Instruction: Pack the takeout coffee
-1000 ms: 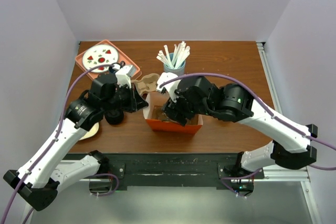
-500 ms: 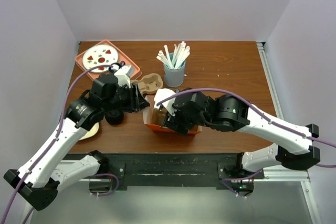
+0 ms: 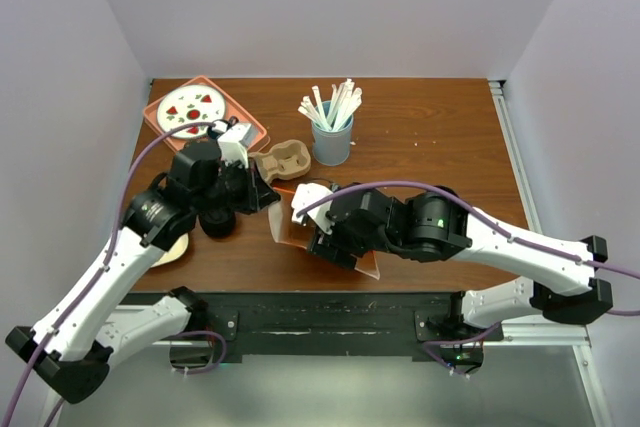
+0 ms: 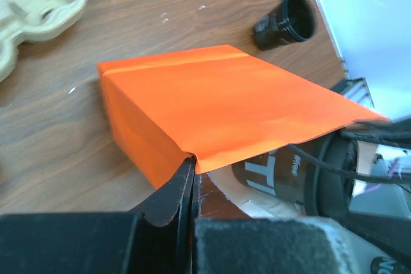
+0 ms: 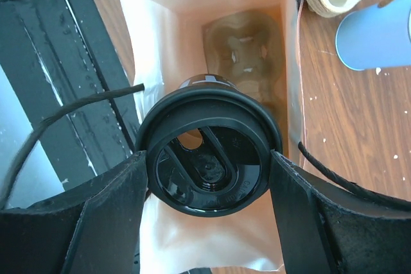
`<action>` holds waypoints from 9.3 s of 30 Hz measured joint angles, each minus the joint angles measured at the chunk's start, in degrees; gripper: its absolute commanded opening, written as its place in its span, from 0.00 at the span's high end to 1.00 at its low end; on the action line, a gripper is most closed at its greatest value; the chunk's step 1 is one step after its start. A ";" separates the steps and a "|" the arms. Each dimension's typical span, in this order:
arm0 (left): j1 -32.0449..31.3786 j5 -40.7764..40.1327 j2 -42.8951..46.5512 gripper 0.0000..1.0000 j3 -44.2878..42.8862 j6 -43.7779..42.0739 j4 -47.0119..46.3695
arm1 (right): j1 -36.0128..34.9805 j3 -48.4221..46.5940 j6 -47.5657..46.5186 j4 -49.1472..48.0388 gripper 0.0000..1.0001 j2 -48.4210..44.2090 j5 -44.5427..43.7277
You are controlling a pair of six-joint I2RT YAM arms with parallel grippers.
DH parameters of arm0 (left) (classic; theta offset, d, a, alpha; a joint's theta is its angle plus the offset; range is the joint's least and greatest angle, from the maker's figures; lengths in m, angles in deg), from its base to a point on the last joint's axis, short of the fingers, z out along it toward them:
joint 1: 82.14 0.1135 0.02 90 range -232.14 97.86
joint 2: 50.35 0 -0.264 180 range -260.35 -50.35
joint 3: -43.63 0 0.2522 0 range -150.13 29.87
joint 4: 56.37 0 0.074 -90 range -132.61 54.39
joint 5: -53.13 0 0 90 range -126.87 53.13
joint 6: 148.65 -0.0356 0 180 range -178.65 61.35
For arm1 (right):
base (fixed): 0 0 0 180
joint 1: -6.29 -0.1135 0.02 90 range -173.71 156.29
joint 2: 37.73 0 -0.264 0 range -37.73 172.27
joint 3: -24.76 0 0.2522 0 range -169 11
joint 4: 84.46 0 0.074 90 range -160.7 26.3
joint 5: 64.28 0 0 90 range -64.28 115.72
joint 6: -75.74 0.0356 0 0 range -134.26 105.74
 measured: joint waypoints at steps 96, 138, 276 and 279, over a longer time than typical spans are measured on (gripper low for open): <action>-0.96 4.35 10.38 0.64 10.23 0.92 -4.04 | -8.15 17.35 -11.80 -8.76 0.71 -5.03 -18.29; -2.03 11.74 22.73 1.00 23.12 1.49 -13.75 | -8.92 21.70 -16.33 -10.14 0.72 -3.43 -17.40; -2.03 15.23 17.81 1.00 19.98 -1.38 -8.20 | 4.98 39.17 -36.28 -42.32 0.66 3.37 -17.05; -2.03 15.13 17.90 1.00 20.00 -1.33 -8.17 | 5.35 39.63 -36.57 -43.28 0.66 3.37 -16.76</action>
